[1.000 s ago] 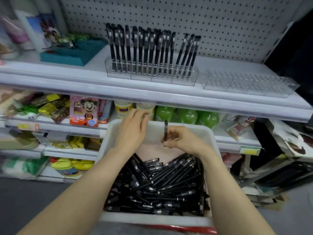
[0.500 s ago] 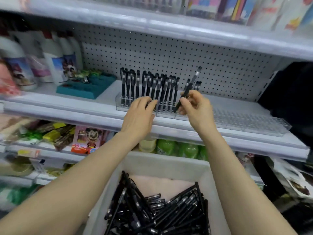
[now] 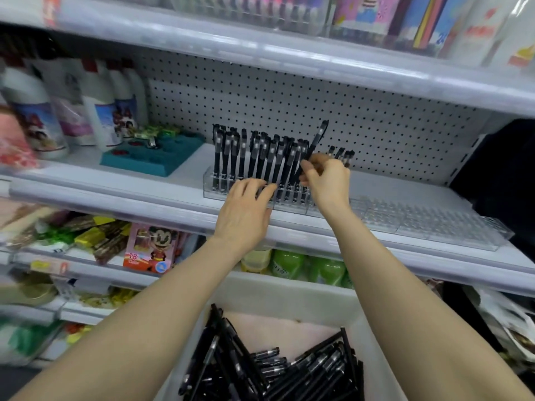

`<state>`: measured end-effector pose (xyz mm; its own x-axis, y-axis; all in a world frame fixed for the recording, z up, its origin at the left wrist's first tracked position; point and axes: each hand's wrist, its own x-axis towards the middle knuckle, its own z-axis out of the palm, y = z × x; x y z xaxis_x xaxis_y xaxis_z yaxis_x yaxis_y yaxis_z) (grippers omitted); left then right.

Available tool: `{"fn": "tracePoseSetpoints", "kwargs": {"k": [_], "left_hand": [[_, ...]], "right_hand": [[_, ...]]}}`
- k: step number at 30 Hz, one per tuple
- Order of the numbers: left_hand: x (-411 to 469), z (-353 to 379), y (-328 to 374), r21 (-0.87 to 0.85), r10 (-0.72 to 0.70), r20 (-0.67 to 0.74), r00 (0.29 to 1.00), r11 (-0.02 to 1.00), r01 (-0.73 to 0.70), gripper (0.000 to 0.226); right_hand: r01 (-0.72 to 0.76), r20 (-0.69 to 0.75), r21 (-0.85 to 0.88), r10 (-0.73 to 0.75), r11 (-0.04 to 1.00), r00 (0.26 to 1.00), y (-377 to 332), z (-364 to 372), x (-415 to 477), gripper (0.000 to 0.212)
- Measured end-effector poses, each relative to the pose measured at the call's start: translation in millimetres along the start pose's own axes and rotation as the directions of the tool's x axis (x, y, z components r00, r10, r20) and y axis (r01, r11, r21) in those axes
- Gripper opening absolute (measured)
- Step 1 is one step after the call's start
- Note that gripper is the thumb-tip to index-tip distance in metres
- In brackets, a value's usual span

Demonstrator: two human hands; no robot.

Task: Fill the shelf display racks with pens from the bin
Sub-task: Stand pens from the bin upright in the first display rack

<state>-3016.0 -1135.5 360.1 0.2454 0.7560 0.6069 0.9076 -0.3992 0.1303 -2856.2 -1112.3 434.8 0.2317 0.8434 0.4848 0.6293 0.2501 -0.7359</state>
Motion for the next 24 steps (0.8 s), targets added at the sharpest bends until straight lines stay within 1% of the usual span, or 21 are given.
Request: {"fn": "tracePoseSetpoints", "kwargs": {"k": [2, 4, 6, 8, 13, 21, 24], "left_hand": [[0, 1, 0, -0.002, 0.0, 0.004, 1.0, 1.0, 0.0, 0.055], [0, 2, -1, -0.013, -0.004, 0.003, 1.0, 1.0, 0.004, 0.055], [-1, 3, -1, -0.021, 0.001, -0.01, 1.0, 1.0, -0.001, 0.054], [-1, 5, -2, -0.028, 0.008, -0.025, 1.0, 1.0, -0.009, 0.053], [-2, 7, -3, -0.031, 0.011, -0.04, 0.999, 0.999, -0.012, 0.052], [-2, 7, -3, -0.031, 0.011, -0.04, 0.999, 0.999, -0.012, 0.053], [-2, 6, -2, -0.027, 0.014, -0.037, 0.999, 1.0, -0.015, 0.053]], "right_hand": [[-0.014, 0.012, -0.041, 0.014, 0.999, 1.0, 2, 5, 2, 0.023], [-0.03, 0.068, -0.134, 0.039, 0.991, 0.997, 5, 8, 1, 0.025], [-0.011, 0.118, -0.224, 0.038, 0.974, 0.992, 10, 13, -2, 0.025], [0.01, 0.115, -0.269, 0.021, 0.963, 0.993, 13, 18, -3, 0.022], [-0.019, 0.083, -0.23, 0.039, 0.973, 0.996, 13, 19, -2, 0.021], [-0.011, 0.049, -0.167, 0.02, 0.986, 0.999, 13, 17, -7, 0.025], [0.002, 0.036, -0.167, 0.004, 0.986, 0.999, 12, 17, -8, 0.024]]}}
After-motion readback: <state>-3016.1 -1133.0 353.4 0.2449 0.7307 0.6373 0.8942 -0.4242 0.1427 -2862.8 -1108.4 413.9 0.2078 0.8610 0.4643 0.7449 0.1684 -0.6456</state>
